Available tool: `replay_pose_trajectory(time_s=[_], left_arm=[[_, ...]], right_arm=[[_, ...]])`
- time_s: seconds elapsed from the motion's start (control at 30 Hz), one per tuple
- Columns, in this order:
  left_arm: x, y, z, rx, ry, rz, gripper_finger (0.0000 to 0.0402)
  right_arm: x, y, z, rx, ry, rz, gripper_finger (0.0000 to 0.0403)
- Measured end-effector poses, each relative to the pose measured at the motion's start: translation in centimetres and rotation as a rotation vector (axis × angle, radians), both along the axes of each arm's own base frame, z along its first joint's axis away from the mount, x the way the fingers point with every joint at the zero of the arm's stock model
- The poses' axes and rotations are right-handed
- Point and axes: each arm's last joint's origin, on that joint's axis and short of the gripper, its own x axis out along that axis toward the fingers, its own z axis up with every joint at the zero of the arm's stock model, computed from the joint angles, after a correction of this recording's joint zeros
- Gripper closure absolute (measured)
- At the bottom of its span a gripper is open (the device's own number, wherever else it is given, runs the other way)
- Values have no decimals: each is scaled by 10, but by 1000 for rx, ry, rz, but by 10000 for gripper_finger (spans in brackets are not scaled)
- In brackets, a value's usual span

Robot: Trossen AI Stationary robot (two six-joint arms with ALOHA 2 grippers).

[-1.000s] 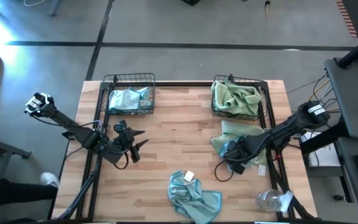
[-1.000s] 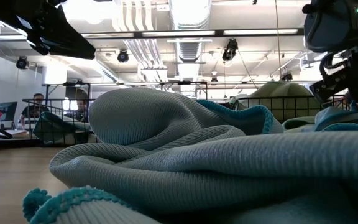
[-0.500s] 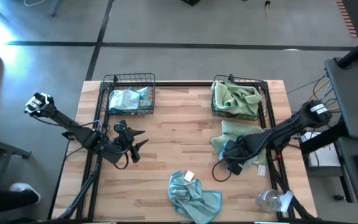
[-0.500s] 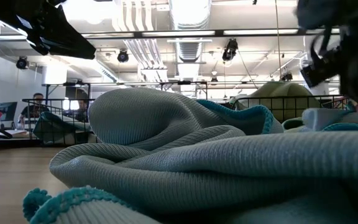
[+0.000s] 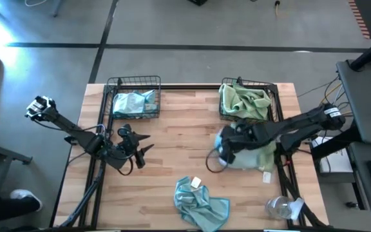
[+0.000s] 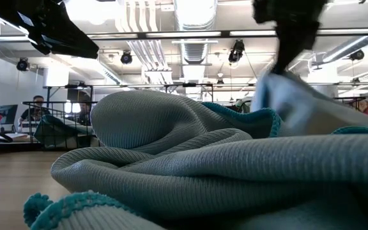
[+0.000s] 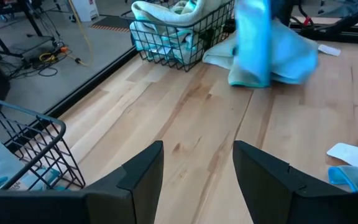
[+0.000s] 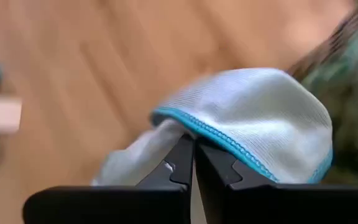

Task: Sort microfiber towel by color & place in baskets
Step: Put the blue microfiber towel into the left wire basket

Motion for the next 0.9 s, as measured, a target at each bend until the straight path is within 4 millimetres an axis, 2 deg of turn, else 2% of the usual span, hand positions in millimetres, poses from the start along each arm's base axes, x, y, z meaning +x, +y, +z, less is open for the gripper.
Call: replay_pose_trajectory(time_s=[0.2, 0.53, 0.7, 0.9], left_arm=[[-1, 0, 2, 16, 20, -3, 224], [-1, 1, 12, 50, 55, -12, 224], [-2, 1, 13, 60, 71, -12, 224], [-2, 1, 12, 46, 65, -4, 224]], right_arm=[[22, -32, 37, -149, -140, -36, 394], [61, -81, 105, -301, -518, -56, 394], [79, -101, 120, -348, -550, -81, 394], [112, -126, 130, -410, -557, -82, 394]])
